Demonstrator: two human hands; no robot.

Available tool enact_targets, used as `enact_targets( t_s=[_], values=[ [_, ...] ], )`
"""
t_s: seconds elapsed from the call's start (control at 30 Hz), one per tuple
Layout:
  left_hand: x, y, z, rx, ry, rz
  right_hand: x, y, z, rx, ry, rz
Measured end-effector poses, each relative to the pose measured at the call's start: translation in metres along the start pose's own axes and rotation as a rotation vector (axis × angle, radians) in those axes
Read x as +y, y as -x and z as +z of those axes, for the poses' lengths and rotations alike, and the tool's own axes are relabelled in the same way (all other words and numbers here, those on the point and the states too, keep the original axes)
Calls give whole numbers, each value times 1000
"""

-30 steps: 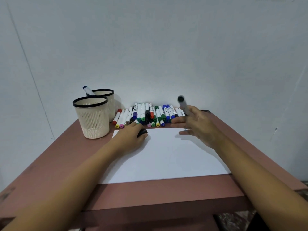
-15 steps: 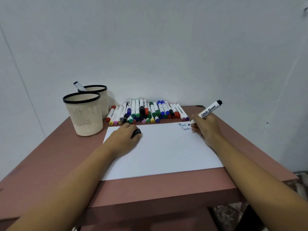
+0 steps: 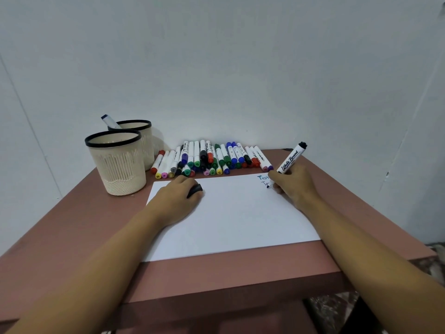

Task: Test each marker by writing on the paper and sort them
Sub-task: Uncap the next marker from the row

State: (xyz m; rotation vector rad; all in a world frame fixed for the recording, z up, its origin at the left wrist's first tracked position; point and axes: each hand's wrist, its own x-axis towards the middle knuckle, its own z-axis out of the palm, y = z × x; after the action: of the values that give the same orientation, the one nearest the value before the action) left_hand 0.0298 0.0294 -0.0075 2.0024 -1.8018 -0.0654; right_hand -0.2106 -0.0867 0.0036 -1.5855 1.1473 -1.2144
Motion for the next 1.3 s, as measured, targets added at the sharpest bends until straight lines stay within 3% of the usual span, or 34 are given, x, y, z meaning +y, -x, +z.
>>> enact_targets(
  t_s=[0.3, 0.73, 0.9, 1.3],
  values=[
    [-2, -1, 0, -3, 1, 3, 1, 0, 1, 32, 109, -24],
    [-1, 0, 0, -7, -3, -4, -2, 3, 0, 2, 89, -11],
    [-1, -1, -1, -8, -1, -3, -1, 1, -2, 100, -1, 14],
    [0, 0, 0, 9, -9, 6, -5, 6, -2, 61, 137, -6]
  ],
)
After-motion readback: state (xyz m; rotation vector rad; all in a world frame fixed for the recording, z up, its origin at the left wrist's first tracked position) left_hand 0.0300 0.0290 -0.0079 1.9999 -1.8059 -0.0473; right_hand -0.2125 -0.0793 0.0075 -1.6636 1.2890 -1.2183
